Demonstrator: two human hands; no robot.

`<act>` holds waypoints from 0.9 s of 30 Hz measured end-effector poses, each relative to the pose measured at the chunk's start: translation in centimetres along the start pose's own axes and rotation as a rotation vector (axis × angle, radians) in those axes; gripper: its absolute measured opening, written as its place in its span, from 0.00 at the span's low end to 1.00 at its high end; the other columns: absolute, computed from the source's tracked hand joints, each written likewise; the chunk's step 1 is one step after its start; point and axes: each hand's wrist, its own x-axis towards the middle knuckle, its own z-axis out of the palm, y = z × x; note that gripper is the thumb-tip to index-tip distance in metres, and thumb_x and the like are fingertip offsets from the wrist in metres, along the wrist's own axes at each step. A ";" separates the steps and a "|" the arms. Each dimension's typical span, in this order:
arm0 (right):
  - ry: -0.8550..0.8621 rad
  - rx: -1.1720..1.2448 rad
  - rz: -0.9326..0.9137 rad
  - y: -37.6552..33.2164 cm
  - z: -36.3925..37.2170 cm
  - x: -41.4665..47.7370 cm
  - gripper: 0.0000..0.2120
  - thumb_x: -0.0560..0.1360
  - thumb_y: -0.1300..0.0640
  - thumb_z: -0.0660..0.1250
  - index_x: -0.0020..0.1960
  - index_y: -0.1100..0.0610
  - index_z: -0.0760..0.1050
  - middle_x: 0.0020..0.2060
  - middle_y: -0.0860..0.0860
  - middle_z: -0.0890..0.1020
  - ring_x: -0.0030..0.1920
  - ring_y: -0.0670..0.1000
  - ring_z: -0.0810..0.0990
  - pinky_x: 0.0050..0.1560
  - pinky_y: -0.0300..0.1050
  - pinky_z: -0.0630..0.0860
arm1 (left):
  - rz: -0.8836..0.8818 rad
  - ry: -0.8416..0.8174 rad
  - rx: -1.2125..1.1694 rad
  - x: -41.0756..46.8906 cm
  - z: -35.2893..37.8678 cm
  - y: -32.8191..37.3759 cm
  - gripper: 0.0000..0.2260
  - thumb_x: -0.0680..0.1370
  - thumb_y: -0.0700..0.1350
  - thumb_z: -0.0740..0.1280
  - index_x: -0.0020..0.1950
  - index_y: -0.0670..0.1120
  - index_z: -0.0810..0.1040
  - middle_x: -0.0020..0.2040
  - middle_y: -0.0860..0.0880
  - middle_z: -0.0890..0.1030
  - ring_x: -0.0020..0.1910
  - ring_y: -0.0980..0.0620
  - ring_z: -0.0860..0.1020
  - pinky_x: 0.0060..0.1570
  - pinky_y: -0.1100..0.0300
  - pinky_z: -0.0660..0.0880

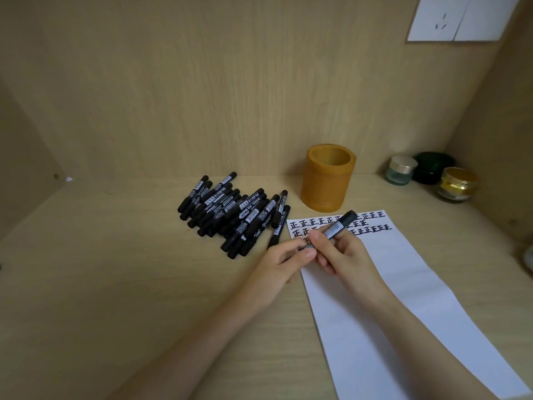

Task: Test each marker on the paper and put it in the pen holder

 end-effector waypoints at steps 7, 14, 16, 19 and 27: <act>0.290 0.140 -0.013 -1.0 -0.8 0.3 0.14 0.75 0.56 0.68 0.34 0.58 0.68 0.21 0.50 0.67 0.22 0.47 0.61 0.23 0.36 0.59 | -0.018 0.186 0.318 -0.5 -0.8 -0.8 0.16 0.68 0.63 0.69 0.51 0.58 0.76 0.50 0.60 0.80 0.50 0.66 0.76 0.52 0.68 0.72; 0.393 0.161 0.086 -0.7 -2.1 1.2 0.08 0.78 0.60 0.64 0.40 0.59 0.71 0.25 0.56 0.76 0.23 0.52 0.74 0.24 0.41 0.63 | 0.081 0.067 0.850 -2.0 -1.5 -1.8 0.12 0.74 0.59 0.66 0.57 0.61 0.79 0.24 0.57 0.71 0.25 0.61 0.71 0.30 0.73 0.64; 0.339 0.119 0.122 -0.3 -1.4 1.0 0.06 0.78 0.59 0.64 0.45 0.61 0.76 0.30 0.60 0.81 0.29 0.54 0.81 0.24 0.41 0.65 | 0.111 0.046 0.892 -1.9 -1.3 -2.0 0.14 0.74 0.61 0.64 0.59 0.63 0.77 0.22 0.55 0.68 0.25 0.59 0.70 0.33 0.71 0.65; 0.294 0.071 0.134 0.1 -0.6 0.6 0.08 0.75 0.55 0.69 0.40 0.59 0.76 0.32 0.61 0.82 0.33 0.54 0.82 0.26 0.39 0.65 | 0.051 -0.005 0.910 -1.6 -1.2 -2.3 0.17 0.74 0.64 0.62 0.62 0.66 0.74 0.28 0.53 0.74 0.32 0.56 0.75 0.40 0.66 0.70; 0.348 -0.108 0.090 1.1 -0.2 1.3 0.17 0.73 0.59 0.73 0.31 0.59 0.69 0.23 0.54 0.70 0.24 0.48 0.66 0.25 0.36 0.65 | -0.030 -0.012 0.904 -1.4 -1.1 -2.3 0.17 0.72 0.65 0.64 0.60 0.67 0.75 0.24 0.56 0.68 0.25 0.59 0.69 0.37 0.67 0.68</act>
